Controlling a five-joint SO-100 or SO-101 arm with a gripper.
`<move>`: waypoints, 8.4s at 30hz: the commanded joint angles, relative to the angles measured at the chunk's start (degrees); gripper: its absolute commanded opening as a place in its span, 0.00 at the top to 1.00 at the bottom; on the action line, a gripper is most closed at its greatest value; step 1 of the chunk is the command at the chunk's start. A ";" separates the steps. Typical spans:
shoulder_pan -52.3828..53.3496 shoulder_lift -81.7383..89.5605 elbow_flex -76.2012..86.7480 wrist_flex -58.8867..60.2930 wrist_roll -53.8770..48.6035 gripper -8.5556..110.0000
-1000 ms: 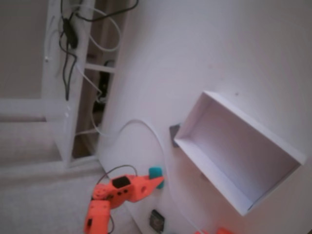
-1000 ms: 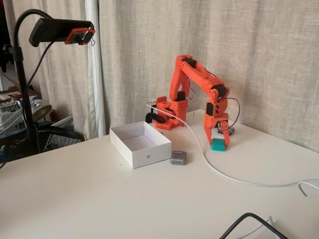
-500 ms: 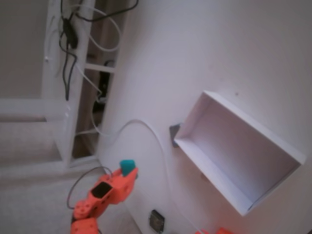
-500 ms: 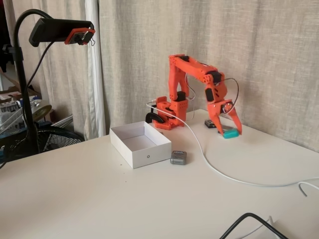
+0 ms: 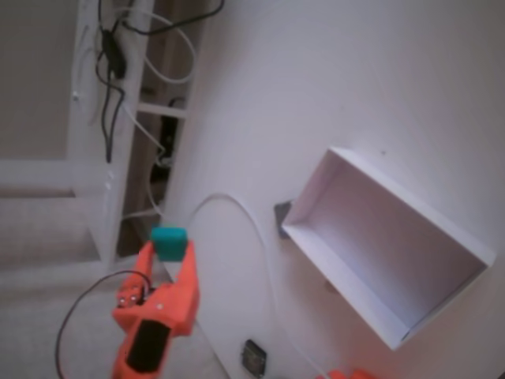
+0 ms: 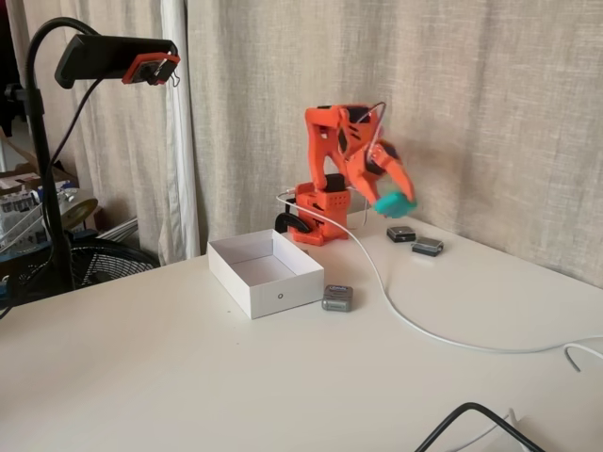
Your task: Grasp the green cube and put it in the bin.
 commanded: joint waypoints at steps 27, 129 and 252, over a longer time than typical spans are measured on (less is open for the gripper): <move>34.01 -0.88 30.23 -21.97 -15.12 0.43; -19.42 59.33 45.62 28.39 22.76 1.00; -19.42 59.33 45.62 28.39 22.76 1.00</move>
